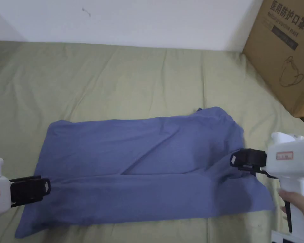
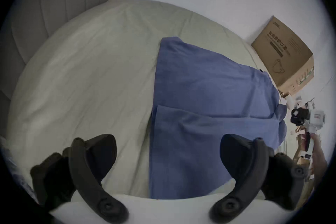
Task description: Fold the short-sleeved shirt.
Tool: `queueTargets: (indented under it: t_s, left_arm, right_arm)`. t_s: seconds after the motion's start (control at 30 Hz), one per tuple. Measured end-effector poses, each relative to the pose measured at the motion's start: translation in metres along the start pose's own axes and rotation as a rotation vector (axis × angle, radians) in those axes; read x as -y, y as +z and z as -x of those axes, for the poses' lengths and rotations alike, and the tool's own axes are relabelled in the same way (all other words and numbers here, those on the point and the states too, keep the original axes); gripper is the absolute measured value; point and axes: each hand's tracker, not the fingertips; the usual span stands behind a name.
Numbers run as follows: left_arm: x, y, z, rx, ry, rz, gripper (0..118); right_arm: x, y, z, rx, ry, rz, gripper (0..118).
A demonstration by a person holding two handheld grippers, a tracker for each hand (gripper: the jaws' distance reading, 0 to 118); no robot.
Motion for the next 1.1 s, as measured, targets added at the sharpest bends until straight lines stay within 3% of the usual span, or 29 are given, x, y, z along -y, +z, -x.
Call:
queueTargets:
  t_s: [0.13,0.17,0.2,0.23,0.27,0.3,0.53,0.57,0.6,0.63,0.67,0.7,0.87,0.97,1.0,1.03,1.1]
  left_arm:
    - [0.009,0.05,-0.018,0.016,-0.069,-0.034,114]
    - [0.011,0.062,-0.02,0.047,-0.062,-0.02,108]
    - [0.014,0.071,-0.021,0.095,-0.052,-0.023,95]
    - [0.016,0.083,-0.023,0.132,-0.05,-0.026,69]
    - [0.021,0.091,-0.025,0.136,-0.05,-0.023,16]
    - [0.024,0.094,-0.027,0.118,-0.053,-0.018,0]
    - [0.033,0.061,-0.012,0.009,-0.049,0.038,0]
    - [0.034,0.05,-0.007,-0.032,-0.04,0.022,8]
    - [0.033,0.04,-0.003,-0.069,-0.037,0.017,28]
    - [0.032,0.029,0.002,-0.116,-0.037,0.027,60]
    - [0.031,0.016,0.006,-0.153,-0.019,0.051,101]
    - [0.031,0.007,0.009,-0.165,-0.002,0.073,111]
    - [0.036,-0.022,0.008,-0.046,0.088,0.11,111]
    - [0.042,-0.042,0.003,-0.119,0.005,0.189,105]
    - [0.041,-0.038,-0.005,-0.131,-0.053,0.186,91]
    - [0.043,-0.031,-0.012,-0.133,-0.094,0.154,63]
    - [0.041,-0.015,-0.02,-0.097,-0.133,0.09,38]
  right_arm:
    - [0.034,0.045,0.011,-0.023,0.098,-0.072,108]
    - [0.043,0.057,0.014,-0.046,0.11,-0.079,107]
    - [0.051,0.067,0.017,-0.068,0.122,-0.098,102]
    - [0.06,0.079,0.021,-0.09,0.129,-0.129,88]
    - [0.068,0.088,0.025,-0.089,0.129,-0.141,47]
    - [0.074,0.093,0.028,-0.076,0.132,-0.144,3]
    - [0.089,0.096,0.024,-0.112,0.121,-0.127,0]
    - [0.089,0.095,0.021,-0.112,0.121,-0.113,0]
    - [0.09,0.095,0.019,-0.111,0.116,-0.107,0]
    - [0.091,0.095,0.017,-0.114,0.105,-0.102,0]
    - [0.093,0.098,0.016,-0.121,0.086,-0.095,0]
    - [0.094,0.098,0.013,-0.13,0.069,-0.088,0]
    - [0.1,0.092,-0.001,-0.115,0.022,-0.06,0]
    - [0.1,0.087,-0.003,-0.101,0.001,-0.04,0]
    - [0.099,0.085,-0.004,-0.104,-0.011,-0.035,0]
    - [0.098,0.083,-0.005,-0.107,-0.023,-0.034,0]
    - [0.095,0.083,-0.007,-0.109,-0.031,-0.039,0]
